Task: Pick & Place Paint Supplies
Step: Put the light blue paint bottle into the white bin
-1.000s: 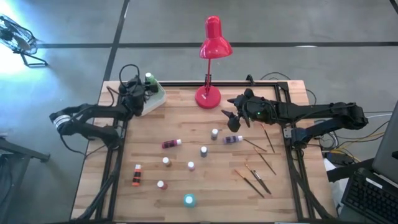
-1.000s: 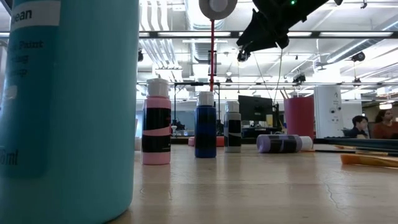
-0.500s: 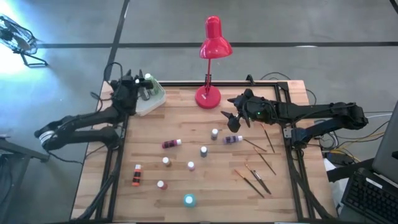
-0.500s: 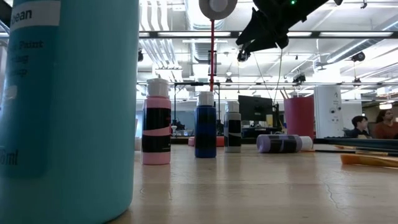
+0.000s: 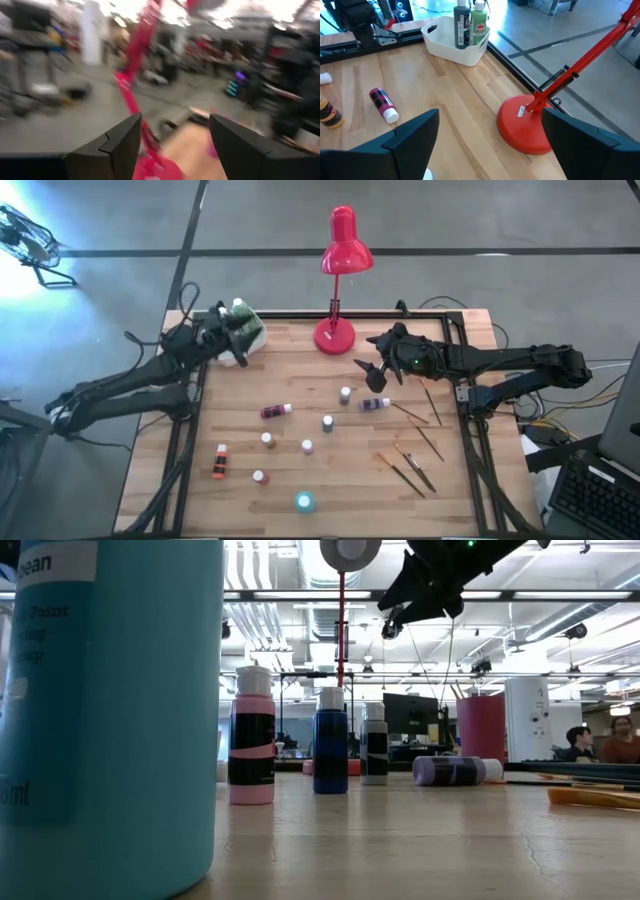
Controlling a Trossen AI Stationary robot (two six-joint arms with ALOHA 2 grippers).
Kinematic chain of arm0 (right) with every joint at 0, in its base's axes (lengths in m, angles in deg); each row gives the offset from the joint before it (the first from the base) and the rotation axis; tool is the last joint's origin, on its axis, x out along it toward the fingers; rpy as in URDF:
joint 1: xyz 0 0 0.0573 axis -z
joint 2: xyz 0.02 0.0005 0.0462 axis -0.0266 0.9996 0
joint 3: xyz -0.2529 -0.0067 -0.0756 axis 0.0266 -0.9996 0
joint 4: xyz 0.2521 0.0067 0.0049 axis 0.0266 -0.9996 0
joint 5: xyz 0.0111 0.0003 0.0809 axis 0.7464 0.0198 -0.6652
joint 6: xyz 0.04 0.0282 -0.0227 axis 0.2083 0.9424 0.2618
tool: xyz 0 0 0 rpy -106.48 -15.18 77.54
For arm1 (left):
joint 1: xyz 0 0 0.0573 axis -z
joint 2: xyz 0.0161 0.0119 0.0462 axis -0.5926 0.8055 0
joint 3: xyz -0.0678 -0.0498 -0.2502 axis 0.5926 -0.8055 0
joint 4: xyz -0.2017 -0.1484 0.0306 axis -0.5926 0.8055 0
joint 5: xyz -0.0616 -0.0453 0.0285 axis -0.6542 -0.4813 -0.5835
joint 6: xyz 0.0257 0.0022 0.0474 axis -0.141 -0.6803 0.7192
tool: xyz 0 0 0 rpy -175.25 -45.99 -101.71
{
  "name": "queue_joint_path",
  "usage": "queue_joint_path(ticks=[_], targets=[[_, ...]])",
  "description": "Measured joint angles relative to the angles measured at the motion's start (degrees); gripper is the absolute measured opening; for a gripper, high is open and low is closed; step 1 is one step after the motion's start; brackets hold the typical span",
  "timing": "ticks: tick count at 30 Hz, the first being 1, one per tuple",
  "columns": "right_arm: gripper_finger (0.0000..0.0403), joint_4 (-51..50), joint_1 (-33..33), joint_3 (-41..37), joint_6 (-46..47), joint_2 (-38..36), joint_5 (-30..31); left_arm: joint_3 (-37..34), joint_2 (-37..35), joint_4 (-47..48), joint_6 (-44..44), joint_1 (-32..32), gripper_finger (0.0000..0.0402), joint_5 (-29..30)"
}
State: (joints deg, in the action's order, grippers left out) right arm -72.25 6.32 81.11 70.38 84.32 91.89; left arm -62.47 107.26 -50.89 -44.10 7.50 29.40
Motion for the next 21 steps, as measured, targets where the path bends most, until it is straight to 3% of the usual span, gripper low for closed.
queue_joint_path(ticks=[5,10,21], targets=[[0.0359,0.5,0.0,0.0,0.2,0.0,0.0,3.1,0.3,8.8,-3.8,3.0,0.0236,-2.4],[0.0353,1.8,0.0,0.0,0.2,0.0,0.0,4.4,0.2,10.0,-3.4,8.8,0.0235,-2.3],[0.0318,4.1,0.0,0.0,-0.3,0.0,0.0,4.4,4.1,12.9,1.1,29.7,0.0216,3.9]])
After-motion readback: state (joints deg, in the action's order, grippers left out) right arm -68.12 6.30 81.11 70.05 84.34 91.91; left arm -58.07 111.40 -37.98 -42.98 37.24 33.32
